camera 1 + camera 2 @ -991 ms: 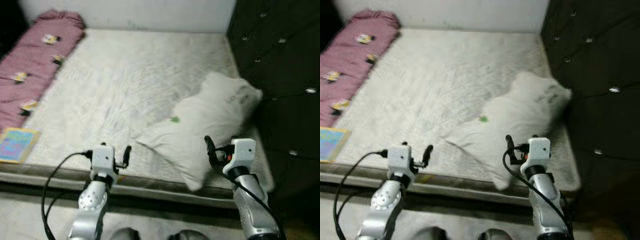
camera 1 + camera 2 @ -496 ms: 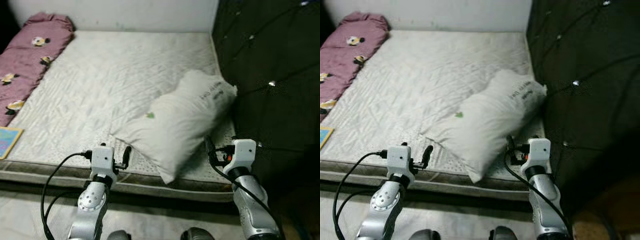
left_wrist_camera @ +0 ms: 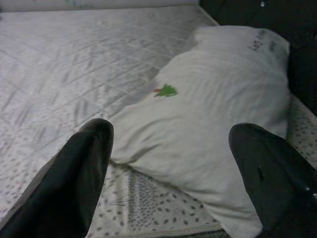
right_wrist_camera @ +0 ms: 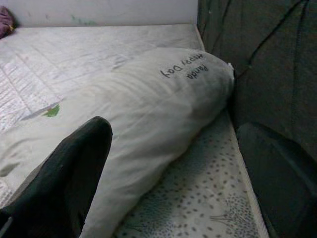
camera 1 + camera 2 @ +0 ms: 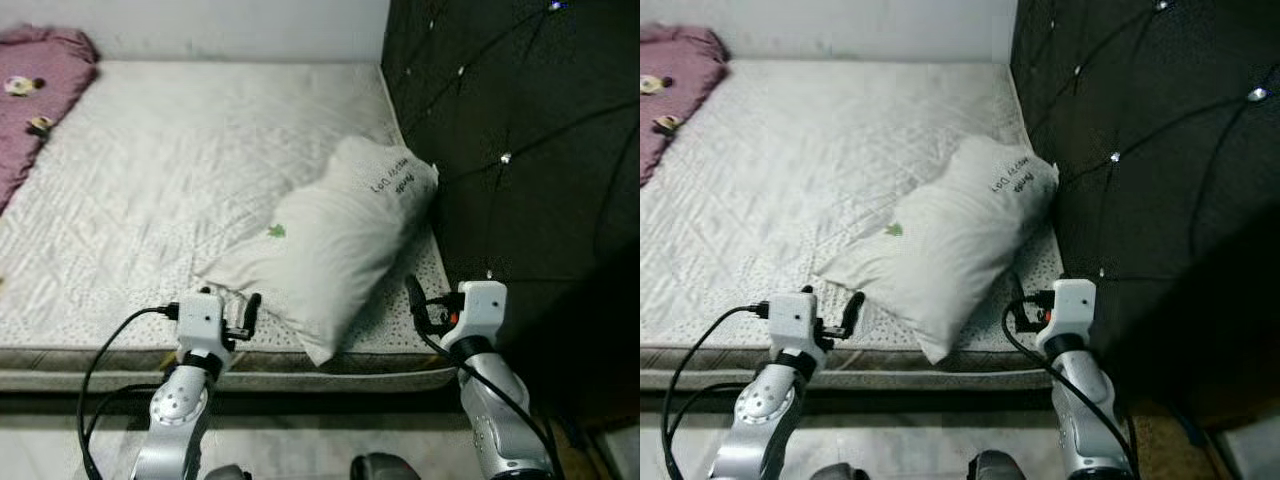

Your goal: Clean up the room

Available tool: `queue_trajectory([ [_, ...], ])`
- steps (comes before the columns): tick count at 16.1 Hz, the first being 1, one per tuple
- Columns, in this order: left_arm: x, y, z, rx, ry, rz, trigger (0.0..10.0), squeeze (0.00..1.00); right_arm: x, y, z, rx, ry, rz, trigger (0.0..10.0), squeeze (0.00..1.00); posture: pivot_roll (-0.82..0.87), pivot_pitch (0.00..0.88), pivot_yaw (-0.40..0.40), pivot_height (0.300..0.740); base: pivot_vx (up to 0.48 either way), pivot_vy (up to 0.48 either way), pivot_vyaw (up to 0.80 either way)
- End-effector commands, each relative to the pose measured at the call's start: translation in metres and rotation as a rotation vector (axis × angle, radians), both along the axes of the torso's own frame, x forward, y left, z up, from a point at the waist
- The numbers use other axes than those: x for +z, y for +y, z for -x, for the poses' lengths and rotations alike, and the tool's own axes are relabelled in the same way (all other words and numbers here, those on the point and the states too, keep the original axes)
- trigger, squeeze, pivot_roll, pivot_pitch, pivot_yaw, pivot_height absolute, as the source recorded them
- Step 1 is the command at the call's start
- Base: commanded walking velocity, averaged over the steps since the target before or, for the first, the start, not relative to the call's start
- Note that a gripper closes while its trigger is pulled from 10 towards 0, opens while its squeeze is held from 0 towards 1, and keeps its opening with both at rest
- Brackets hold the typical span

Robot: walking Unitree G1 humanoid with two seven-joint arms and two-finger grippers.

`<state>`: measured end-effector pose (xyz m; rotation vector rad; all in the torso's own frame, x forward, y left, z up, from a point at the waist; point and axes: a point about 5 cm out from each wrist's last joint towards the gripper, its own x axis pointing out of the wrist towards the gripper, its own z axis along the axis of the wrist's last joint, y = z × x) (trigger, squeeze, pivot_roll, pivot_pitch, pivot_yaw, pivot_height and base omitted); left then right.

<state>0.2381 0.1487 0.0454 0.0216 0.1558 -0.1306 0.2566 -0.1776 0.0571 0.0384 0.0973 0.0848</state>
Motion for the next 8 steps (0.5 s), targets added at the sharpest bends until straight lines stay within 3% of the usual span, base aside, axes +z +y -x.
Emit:
queue_trajectory([
  [1,0.0031,0.0027,-0.0006,-0.001,-0.014,-0.005,10.0,0.0,0.001,0.0011,-0.0006,0.003,-0.002,-0.006,10.0,0.0,-0.06,0.08,0.025,0.74,0.251,0.0,0.0],
  [8,0.0028,0.0014,-0.0006,-0.011,-0.012,0.0,10.0,0.0,0.0016,0.0009,-0.0011,0.002,-0.004,-0.003,10.0,0.0,-0.06,0.08,0.026,0.74,0.267,0.0,0.0],
])
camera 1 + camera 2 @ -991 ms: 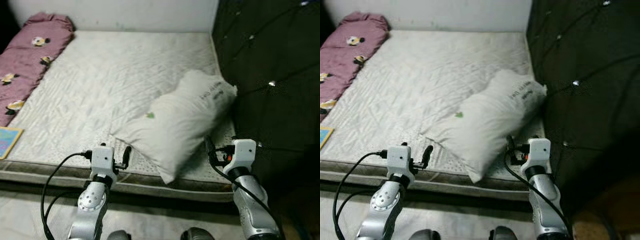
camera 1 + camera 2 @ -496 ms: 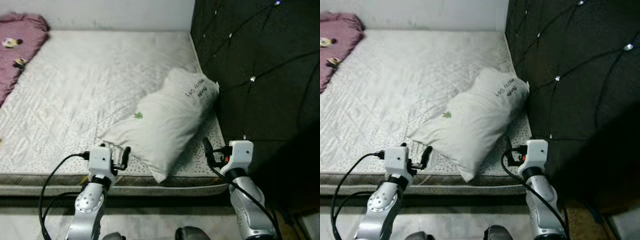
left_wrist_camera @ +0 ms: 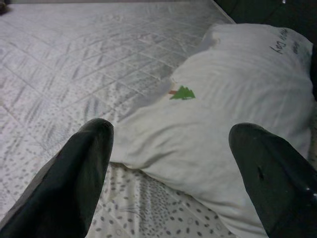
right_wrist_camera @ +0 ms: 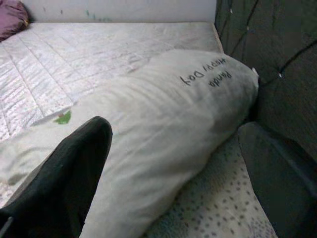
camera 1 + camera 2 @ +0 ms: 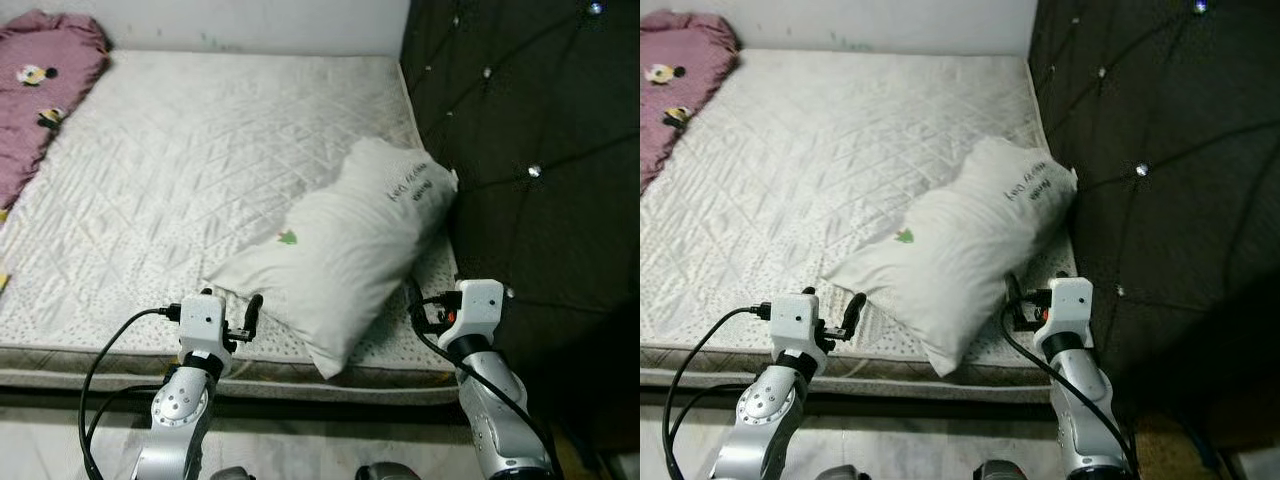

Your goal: Clean up the room

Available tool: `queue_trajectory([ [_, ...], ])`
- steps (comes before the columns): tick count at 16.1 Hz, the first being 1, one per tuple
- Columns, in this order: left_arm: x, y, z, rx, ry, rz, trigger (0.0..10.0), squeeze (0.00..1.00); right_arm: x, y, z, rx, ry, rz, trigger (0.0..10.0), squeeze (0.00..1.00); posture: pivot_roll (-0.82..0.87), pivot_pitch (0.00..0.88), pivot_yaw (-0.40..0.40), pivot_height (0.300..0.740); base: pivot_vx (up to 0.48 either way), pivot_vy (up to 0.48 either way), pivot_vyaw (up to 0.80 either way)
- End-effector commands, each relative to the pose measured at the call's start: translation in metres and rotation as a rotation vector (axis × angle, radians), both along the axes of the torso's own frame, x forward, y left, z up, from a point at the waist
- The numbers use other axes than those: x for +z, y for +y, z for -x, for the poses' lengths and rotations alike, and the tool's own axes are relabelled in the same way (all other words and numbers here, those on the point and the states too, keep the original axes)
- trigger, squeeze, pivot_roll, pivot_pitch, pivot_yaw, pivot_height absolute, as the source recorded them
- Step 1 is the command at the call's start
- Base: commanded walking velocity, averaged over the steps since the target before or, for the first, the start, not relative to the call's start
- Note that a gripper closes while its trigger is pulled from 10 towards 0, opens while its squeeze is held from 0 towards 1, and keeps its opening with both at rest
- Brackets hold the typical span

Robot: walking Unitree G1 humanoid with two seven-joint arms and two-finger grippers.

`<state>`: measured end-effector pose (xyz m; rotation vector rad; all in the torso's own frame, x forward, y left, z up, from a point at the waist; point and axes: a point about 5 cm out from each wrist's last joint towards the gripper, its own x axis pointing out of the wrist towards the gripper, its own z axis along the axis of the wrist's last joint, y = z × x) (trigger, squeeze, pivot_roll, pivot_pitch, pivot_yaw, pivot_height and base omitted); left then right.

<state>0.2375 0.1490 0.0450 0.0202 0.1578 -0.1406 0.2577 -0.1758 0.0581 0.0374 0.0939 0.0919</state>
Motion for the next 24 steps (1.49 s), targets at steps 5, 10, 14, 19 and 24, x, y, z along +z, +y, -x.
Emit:
queue_trajectory([
  [5,0.003,0.0,-0.001,-0.015,-0.012,0.01,10.0,0.0,0.001,0.0,0.0,-0.005,-0.002,-0.003,10.0,0.0,-0.06,0.08,0.026,0.74,0.283,0.0,0.0],
  [10,0.002,0.001,-0.001,-0.013,-0.01,0.0,10.0,0.0,0.0,0.0,0.0,-0.006,0.001,-0.005,10.0,0.0,-0.06,0.078,0.026,0.74,0.299,0.0,-0.09],
  [14,0.002,0.002,-0.001,-0.007,-0.006,-0.005,10.0,0.0,0.0,0.0,-0.001,-0.006,0.0,-0.006,10.0,0.0,-0.05,0.077,0.026,0.74,0.131,0.0,0.0],
  [19,0.005,0.01,-0.006,0.032,-0.016,-0.036,10.0,0.0,0.001,0.0,-0.004,-0.005,0.0,-0.005,10.0,0.0,-0.04,0.094,0.026,0.74,0.0,0.0,-0.58],
  [24,0.005,0.011,-0.003,0.041,-0.015,-0.043,10.0,0.0,0.0,-0.003,-0.003,-0.009,0.007,0.001,10.0,0.0,-0.04,0.102,0.023,0.74,0.0,0.0,-0.5],
])
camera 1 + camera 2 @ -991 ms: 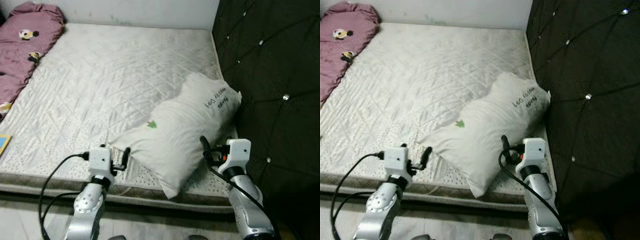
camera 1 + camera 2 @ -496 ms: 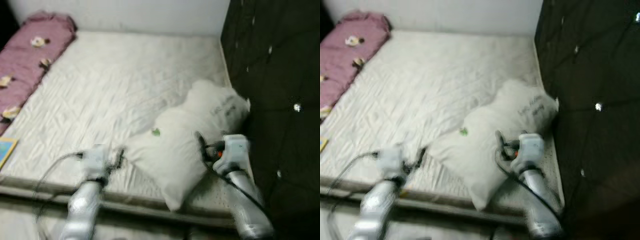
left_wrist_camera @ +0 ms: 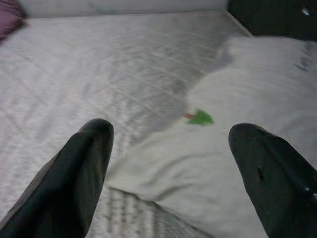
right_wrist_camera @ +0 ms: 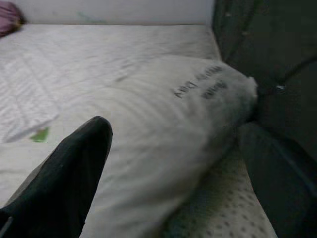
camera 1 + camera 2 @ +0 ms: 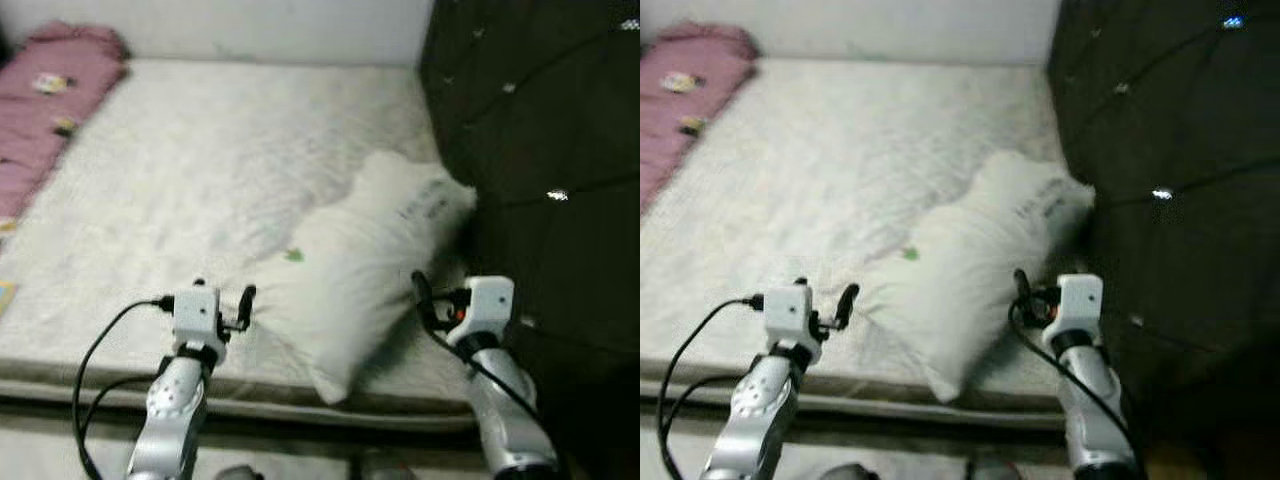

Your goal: Clean up the room

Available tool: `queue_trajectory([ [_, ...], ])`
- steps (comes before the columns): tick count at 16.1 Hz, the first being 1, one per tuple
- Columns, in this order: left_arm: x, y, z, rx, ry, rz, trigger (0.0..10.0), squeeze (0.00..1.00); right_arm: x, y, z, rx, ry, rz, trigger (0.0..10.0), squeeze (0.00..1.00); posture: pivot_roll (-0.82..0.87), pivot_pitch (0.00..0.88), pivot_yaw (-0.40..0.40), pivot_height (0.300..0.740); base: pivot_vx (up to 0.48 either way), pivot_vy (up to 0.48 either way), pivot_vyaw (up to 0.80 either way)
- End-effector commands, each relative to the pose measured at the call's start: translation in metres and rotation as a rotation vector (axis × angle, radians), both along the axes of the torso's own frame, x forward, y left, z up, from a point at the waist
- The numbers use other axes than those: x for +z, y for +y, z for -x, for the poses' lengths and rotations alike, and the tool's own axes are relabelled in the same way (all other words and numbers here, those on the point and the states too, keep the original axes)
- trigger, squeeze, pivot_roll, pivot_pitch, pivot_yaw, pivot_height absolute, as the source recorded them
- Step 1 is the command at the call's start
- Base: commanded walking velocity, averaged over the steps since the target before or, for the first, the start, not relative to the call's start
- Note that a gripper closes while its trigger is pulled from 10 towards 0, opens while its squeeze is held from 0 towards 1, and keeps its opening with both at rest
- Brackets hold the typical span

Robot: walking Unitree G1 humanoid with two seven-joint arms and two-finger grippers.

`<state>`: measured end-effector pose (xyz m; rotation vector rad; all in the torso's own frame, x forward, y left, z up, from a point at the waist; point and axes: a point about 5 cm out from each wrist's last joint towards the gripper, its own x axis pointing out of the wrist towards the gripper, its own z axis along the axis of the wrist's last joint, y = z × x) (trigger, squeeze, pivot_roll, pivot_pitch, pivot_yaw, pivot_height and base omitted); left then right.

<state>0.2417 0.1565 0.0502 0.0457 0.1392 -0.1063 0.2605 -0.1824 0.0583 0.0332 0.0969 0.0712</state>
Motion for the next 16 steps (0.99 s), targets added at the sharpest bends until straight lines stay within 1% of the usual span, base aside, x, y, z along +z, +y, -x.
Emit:
queue_trajectory([
  [1,-0.0014,0.0007,0.0025,0.005,0.008,-0.016,10.0,0.0,0.0005,0.0045,-0.0002,0.013,0.001,-0.005,10.0,0.0,-0.05,0.103,0.024,0.74,0.0,0.0,-0.8],
  [6,-0.003,-0.0027,0.0058,-0.004,0.016,-0.008,10.0,0.0,-0.0025,0.0031,0.0047,0.008,0.009,-0.003,10.0,0.0,-0.05,0.102,0.023,0.74,0.0,-0.325,0.0],
  [8,-0.0047,-0.0019,0.0071,0.002,0.024,0.008,10.0,0.0,-0.0033,0.0022,0.0063,0.005,0.013,0.0,10.0,0.0,-0.05,0.101,0.023,0.74,0.0,0.0,0.0],
  [13,-0.0063,-0.0012,0.0095,0.007,0.036,0.011,10.0,0.0,-0.0048,0.0031,0.0079,0.003,0.021,-0.002,10.0,0.0,-0.05,0.102,0.025,0.74,0.0,0.0,0.0],
  [16,-0.0065,0.004,0.0096,0.033,0.048,0.013,10.0,0.0,-0.0069,0.0026,0.0094,-0.003,0.031,-0.004,10.0,0.0,-0.04,0.111,0.025,0.74,0.0,0.0,0.0],
])
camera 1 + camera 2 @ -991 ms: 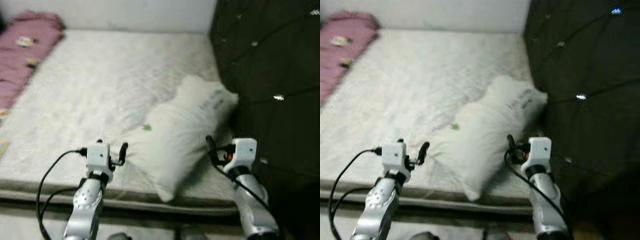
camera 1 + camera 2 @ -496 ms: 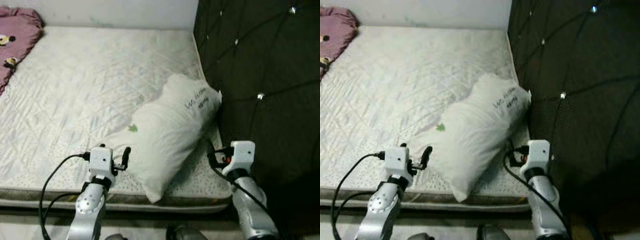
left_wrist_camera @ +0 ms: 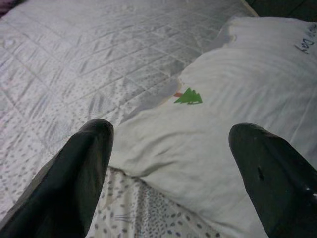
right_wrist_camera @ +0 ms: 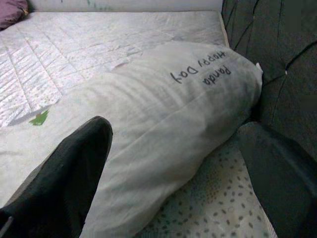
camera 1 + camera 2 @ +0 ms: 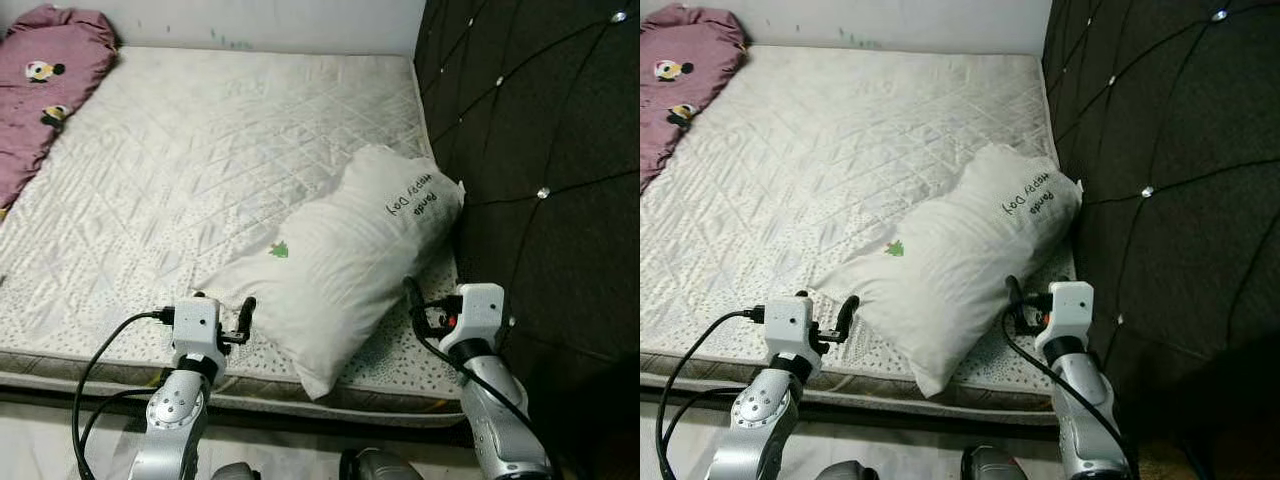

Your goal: Clean up the room

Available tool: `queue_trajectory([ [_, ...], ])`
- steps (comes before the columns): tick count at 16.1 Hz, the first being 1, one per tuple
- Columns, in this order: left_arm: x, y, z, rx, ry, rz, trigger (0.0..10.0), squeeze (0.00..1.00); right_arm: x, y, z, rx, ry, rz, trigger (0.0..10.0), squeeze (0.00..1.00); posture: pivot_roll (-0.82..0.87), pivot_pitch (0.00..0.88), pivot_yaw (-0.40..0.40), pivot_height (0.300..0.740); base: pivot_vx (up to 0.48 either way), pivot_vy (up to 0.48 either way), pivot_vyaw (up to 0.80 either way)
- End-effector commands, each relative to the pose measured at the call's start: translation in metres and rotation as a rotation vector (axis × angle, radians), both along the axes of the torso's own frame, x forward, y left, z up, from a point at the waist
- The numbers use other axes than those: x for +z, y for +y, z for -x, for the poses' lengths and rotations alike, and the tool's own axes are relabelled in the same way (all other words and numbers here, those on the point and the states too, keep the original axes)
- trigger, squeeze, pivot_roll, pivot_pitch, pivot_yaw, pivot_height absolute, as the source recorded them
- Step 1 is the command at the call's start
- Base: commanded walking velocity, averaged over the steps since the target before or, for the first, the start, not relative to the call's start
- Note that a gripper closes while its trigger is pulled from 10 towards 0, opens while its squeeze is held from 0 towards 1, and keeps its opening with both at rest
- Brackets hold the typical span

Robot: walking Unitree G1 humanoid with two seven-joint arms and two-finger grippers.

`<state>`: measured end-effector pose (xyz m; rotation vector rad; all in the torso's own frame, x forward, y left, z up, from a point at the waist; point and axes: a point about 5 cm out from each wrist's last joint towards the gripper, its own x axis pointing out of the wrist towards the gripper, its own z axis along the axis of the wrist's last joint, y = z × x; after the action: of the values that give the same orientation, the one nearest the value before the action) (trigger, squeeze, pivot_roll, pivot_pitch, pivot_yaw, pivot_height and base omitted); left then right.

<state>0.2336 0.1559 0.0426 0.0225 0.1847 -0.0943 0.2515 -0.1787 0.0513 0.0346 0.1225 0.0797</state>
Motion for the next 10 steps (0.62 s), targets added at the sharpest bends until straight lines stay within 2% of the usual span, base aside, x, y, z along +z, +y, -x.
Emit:
queue_trajectory([
  [1,0.0015,0.006,0.0013,0.02,0.003,-0.007,10.0,0.0,-0.0003,-0.0014,0.0007,-0.017,0.008,-0.005,10.0,0.0,-0.04,0.115,0.026,0.74,0.0,0.0,0.0],
  [8,0.0032,0.0069,-0.0001,0.008,0.001,-0.022,10.0,0.0,0.0002,-0.0027,0.0021,-0.027,0.011,-0.007,10.0,0.0,-0.04,0.134,0.029,0.74,0.0,0.0,0.0],
  [10,0.0038,0.0118,0.0062,0.016,0.002,-0.031,10.0,0.0,0.0008,-0.0058,0.0064,-0.043,0.01,-0.017,10.0,0.0,-0.04,0.148,0.032,0.74,0.0,0.0,0.0],
])
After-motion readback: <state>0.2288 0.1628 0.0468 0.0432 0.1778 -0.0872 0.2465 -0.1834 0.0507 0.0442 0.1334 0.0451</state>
